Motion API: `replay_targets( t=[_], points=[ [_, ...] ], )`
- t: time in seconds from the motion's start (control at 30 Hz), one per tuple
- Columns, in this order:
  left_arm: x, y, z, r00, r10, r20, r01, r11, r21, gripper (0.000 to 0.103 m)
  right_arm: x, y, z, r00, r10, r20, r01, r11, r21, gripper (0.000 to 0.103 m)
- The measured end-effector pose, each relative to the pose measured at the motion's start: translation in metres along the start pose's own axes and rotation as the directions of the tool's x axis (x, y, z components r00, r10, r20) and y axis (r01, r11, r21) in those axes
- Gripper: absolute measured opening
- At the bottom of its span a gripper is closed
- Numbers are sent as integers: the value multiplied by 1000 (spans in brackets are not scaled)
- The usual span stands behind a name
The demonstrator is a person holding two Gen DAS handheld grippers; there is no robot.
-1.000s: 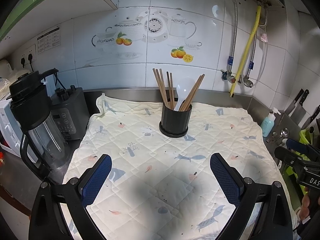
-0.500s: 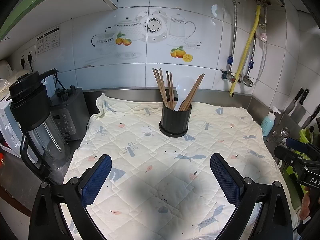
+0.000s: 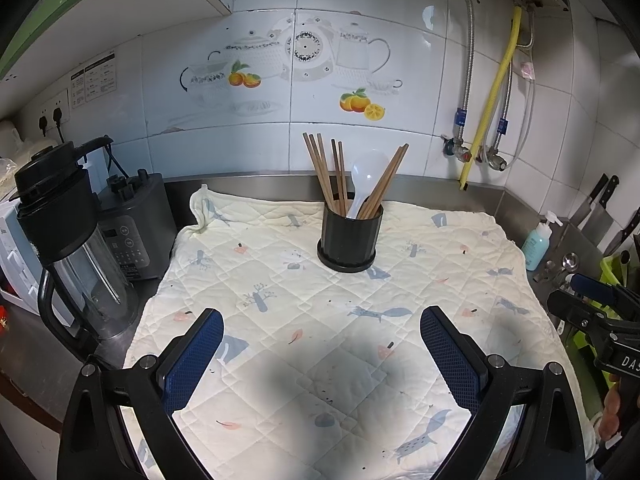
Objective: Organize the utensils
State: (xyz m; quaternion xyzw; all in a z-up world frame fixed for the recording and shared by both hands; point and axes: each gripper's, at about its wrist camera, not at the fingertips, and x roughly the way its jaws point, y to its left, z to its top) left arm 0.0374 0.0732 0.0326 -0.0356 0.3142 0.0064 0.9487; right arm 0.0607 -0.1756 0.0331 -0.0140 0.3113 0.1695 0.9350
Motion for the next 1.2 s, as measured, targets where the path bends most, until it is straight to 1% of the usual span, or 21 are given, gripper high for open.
replay_targets(
  t=[0.47, 1.2],
  points=[
    [3, 5, 3, 1000, 3, 3, -3, 1000, 2, 103, 1, 2, 1, 1000, 6, 2, -6, 1000, 2, 91],
    [7, -1, 7, 1000, 8, 2, -8, 1000, 20, 103, 6, 1, 1, 1000, 19, -3, -19, 1000, 8, 91]
  ],
)
